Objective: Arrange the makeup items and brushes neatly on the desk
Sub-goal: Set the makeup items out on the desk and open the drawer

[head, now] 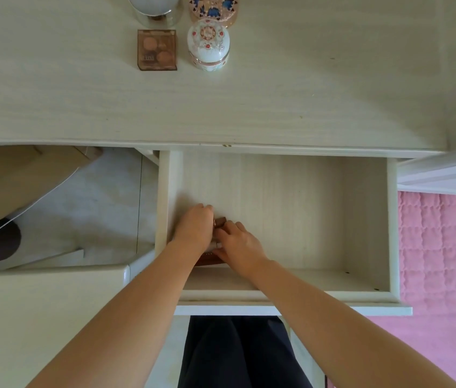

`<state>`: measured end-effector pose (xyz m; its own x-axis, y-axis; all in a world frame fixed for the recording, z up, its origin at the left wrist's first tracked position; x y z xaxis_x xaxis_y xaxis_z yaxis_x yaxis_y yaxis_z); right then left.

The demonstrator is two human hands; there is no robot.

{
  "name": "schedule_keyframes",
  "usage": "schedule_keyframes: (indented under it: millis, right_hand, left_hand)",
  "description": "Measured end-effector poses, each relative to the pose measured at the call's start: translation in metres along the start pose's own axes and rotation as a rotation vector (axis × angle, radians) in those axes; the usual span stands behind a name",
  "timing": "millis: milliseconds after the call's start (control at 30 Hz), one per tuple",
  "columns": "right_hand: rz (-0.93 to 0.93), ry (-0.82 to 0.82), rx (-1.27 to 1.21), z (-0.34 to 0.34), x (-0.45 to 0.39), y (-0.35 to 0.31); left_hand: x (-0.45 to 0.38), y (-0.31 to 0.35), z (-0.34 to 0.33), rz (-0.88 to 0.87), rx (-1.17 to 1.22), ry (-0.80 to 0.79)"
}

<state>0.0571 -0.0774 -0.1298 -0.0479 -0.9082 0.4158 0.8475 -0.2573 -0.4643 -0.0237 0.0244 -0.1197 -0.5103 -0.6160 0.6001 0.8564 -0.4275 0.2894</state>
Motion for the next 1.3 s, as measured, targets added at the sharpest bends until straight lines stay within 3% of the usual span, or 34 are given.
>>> schedule_keyframes:
  millis: [300, 567, 733, 900, 967, 1133, 1300]
  right_hand:
    - [0.005, -0.073, 0.022, 0.004, -0.001, 0.003]
    - [-0.134, -0.172, -0.071, 0.028, 0.005, 0.028]
    - [-0.141, -0.331, -0.168, 0.036, 0.013, 0.037]
    - [-0.174, -0.288, -0.140, 0.046, 0.025, 0.049]
    - [-0.160, -0.344, -0.117, 0.048, 0.027, 0.047]
    - [-0.059, -0.519, -0.070, 0.039, 0.023, 0.033]
    - [-0.065, -0.497, -0.074, 0.030, 0.023, 0.031]
  left_hand:
    - [-0.003, -0.003, 0.002, 0.042, 0.020, 0.006]
    - [-0.001, -0.001, 0.002, 0.069, 0.039, -0.004]
    - [0.004, 0.001, 0.003, 0.041, 0.145, -0.074]
    - [0.013, 0.003, -0.005, 0.059, 0.224, -0.211]
    - [0.015, 0.004, -0.010, 0.025, 0.261, -0.262]
    - [0.019, 0.006, -0.018, -0.023, 0.181, -0.331]
    - [0.020, 0.008, -0.020, -0.057, 0.028, -0.271]
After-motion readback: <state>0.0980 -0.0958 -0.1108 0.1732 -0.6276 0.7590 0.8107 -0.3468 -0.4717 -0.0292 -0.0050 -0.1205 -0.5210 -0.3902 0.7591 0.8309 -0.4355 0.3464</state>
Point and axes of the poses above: each hand's wrist, its own x-axis away from the middle knuckle, its own z-axis out of the back of the hand, y = z × x, the point moved 1 cm from there along -x, towards the middle knuckle, and after that the axes turned 3 degrees about y, right-handed, at the moved point
